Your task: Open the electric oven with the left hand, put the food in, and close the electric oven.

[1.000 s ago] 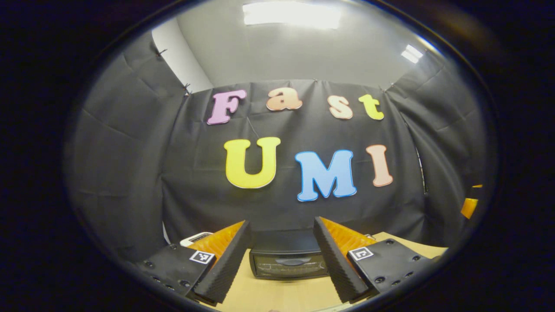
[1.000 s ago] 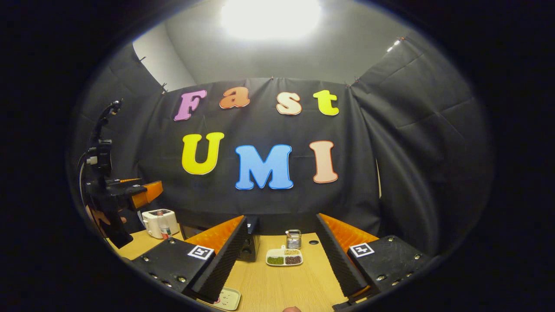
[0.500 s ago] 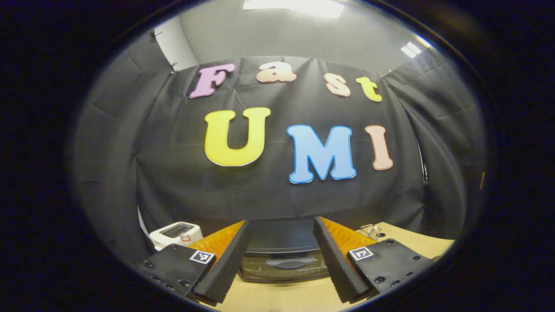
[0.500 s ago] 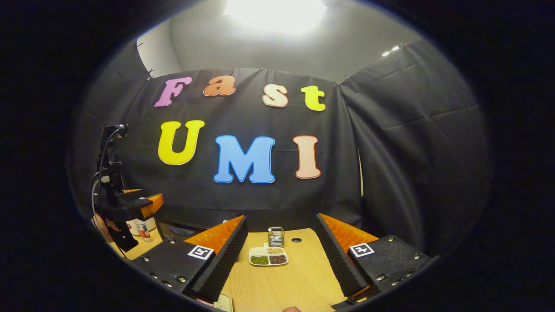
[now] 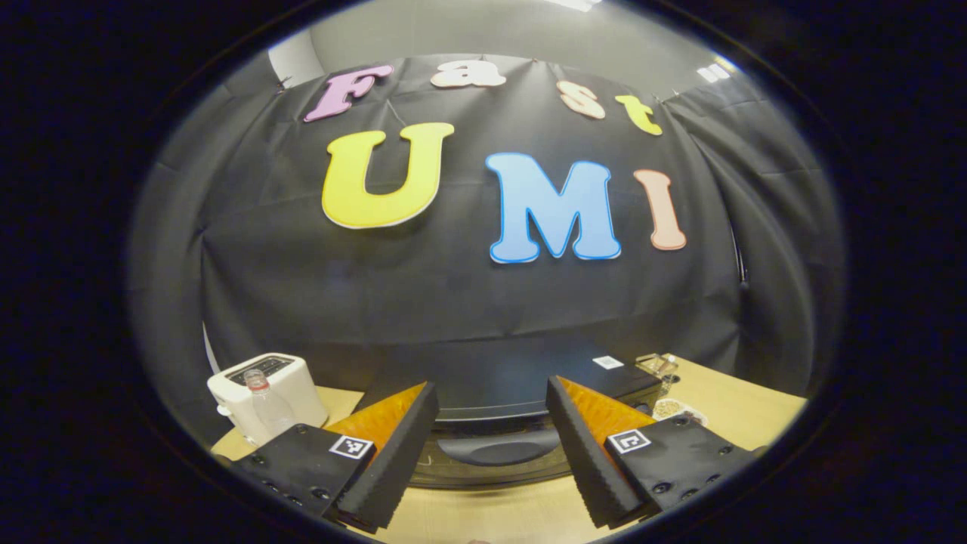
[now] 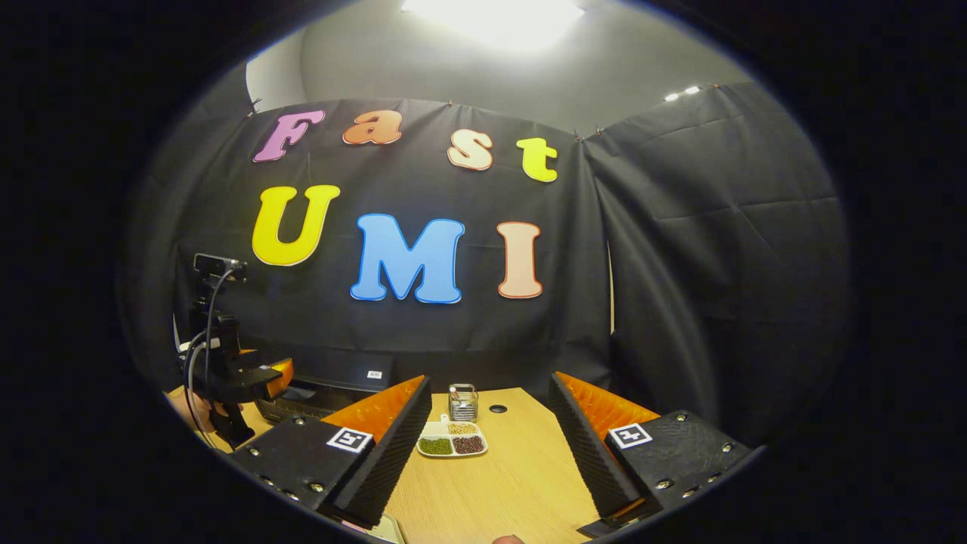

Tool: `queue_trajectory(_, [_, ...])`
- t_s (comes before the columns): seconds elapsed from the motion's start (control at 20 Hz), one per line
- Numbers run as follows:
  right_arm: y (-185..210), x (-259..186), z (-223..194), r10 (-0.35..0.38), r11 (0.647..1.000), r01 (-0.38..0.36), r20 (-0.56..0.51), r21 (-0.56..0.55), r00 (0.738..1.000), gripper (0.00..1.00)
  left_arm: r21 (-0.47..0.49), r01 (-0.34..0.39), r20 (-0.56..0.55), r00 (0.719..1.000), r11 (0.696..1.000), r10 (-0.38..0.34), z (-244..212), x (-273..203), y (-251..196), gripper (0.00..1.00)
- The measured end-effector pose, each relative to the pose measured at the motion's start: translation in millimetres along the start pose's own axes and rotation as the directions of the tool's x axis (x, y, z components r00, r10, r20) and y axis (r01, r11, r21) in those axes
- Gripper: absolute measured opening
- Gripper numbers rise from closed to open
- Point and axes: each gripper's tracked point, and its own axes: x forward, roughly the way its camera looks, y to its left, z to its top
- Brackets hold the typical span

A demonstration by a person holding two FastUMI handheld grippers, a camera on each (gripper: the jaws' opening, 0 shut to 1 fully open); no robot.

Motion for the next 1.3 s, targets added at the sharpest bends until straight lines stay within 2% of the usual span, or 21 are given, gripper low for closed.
queue_trajectory(0.1, [0,1,-3,-0.007,1.0,0.007,-0.007,-0.013,1.0,0.98,-0.012,-0.001,-0.022,1.0,1.0,0.0,-13,12,-1,0.97])
queue_trajectory(0.15, [2,2,-4,-0.005,1.0,0.005,-0.014,-0.021,1.0,0.98,-0.019,-0.004,-0.025,1.0,1.0,0.003,-16,18,-2,0.91])
queue_trajectory(0.2, [3,2,-7,-0.002,1.0,0.002,-0.021,-0.03,1.0,0.98,-0.021,-0.005,-0.024,1.0,1.0,0.004,-20,23,-2,1.0])
queue_trajectory(0.3, [2,1,-9,-0.002,0.999,0.001,-0.035,-0.043,0.999,0.98,-0.008,-0.012,-0.025,1.0,1.0,0.011,-26,29,-1,0.94])
queue_trajectory(0.35, [2,1,-9,-0.002,0.999,0.001,-0.037,-0.046,0.999,0.98,-0.002,-0.018,-0.024,1.0,1.0,0.018,-27,32,0,0.97])
queue_trajectory(0.4, [2,1,-8,-0.001,0.999,-0.001,-0.037,-0.047,0.999,0.98,0.001,-0.029,-0.032,0.999,1.0,0.029,-31,33,0,0.92])
queue_trajectory(0.45, [2,1,-7,-0.001,0.999,-0.001,-0.035,-0.05,0.999,0.98,0.013,-0.033,-0.01,0.999,0.999,0.033,-29,33,0,0.95])
queue_trajectory(0.6, [0,1,0,0.004,0.998,-0.005,-0.016,-0.058,1.0,0.98,0.038,-0.033,-0.037,0.999,0.999,0.035,-41,34,-5,1.0])
queue_trajectory(0.7, [-1,-1,2,0.01,0.998,-0.01,-0.008,-0.064,1.0,0.98,0.009,-0.039,-0.02,0.999,0.999,0.039,-42,33,-6,1.0])
queue_trajectory(0.8, [-1,-4,1,0.02,0.998,-0.021,-0.013,-0.067,1.0,0.98,0.017,-0.043,-0.026,0.999,0.999,0.043,-44,27,-5,0.97])
queue_trajectory(0.95, [-5,-9,2,0.026,0.998,-0.027,-0.012,-0.055,1.0,0.98,0.012,-0.044,-0.046,0.998,0.999,0.044,-50,14,-6,1.0])
queue_trajectory(1.0, [-6,-10,2,0.029,0.998,-0.03,-0.01,-0.05,1.0,0.98,0.012,-0.045,-0.044,0.998,0.999,0.046,-50,8,-7,0.97])
queue_trajectory(1.2, [-9,-16,2,0.047,0.998,-0.048,-0.009,-0.046,0.999,0.98,0.014,-0.049,-0.063,0.997,0.999,0.05,-61,-12,-11,0.97])
queue_trajectory(1.3, [-11,-19,3,0.06,0.997,-0.06,-0.006,-0.04,0.998,0.98,0.016,-0.049,-0.071,0.996,0.999,0.05,-69,-24,-13,1.0])
